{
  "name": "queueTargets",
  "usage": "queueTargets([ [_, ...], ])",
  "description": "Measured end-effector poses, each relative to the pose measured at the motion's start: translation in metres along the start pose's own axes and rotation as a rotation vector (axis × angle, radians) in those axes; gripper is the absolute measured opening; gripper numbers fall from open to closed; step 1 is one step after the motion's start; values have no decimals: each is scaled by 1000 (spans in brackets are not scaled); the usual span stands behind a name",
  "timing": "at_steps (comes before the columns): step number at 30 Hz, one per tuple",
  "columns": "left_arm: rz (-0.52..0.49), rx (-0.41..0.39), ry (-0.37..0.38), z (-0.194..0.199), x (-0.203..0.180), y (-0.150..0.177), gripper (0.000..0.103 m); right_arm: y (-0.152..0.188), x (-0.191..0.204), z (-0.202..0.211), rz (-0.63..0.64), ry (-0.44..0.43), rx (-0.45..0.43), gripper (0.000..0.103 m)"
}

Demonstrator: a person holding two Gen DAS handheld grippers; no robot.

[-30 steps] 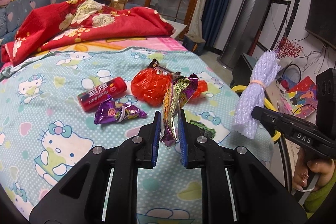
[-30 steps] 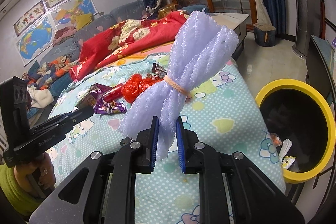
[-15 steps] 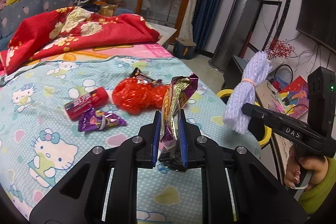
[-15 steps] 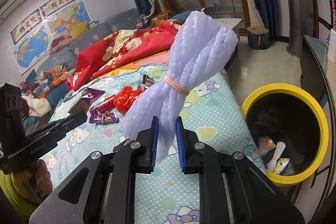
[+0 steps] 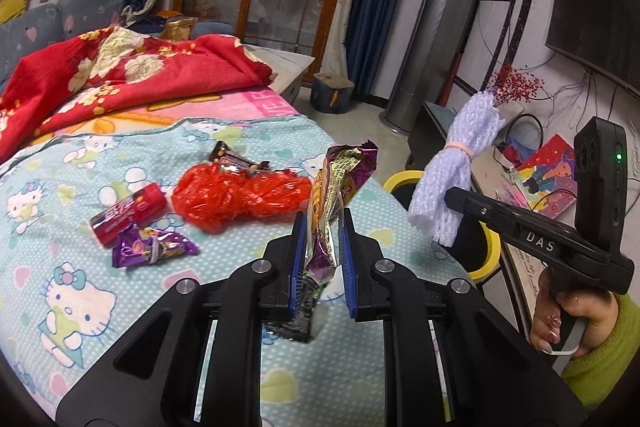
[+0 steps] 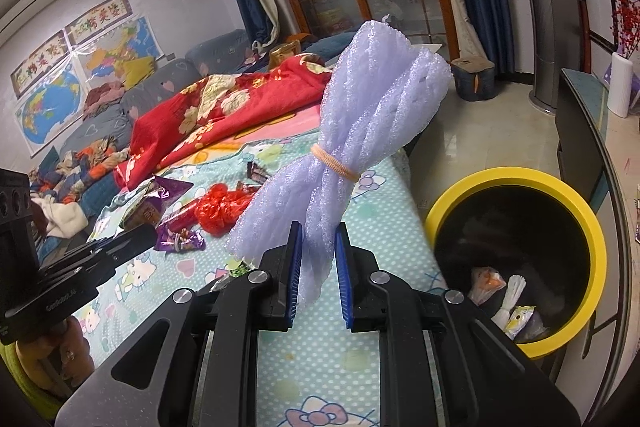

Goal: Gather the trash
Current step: 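Grasp the purple snack wrapper with the left tool while the right tool grasps the lavender foam net, then carry the wrapper and foam net over the yellow bin and open both tools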

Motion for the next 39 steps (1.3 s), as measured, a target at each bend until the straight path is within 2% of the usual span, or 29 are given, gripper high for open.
queueTargets([
  [22,-70,17,68,-24,-48,-7,11,-7,-48,11,-80,89,-56,16],
  [39,-132,67,131,-53,-92,0,11,-2,-93,22,-163,163,-68,16],
])
Point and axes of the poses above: each gripper's, at about its wrist camera, not at the fingertips, and z roughly against the way its jaws point, x to its left, y to its underside, the point moved 3 cm from there along -z, roughly the way its jaws point, and after that the axes turned 5 degrees about z, right-handed, at the moved point
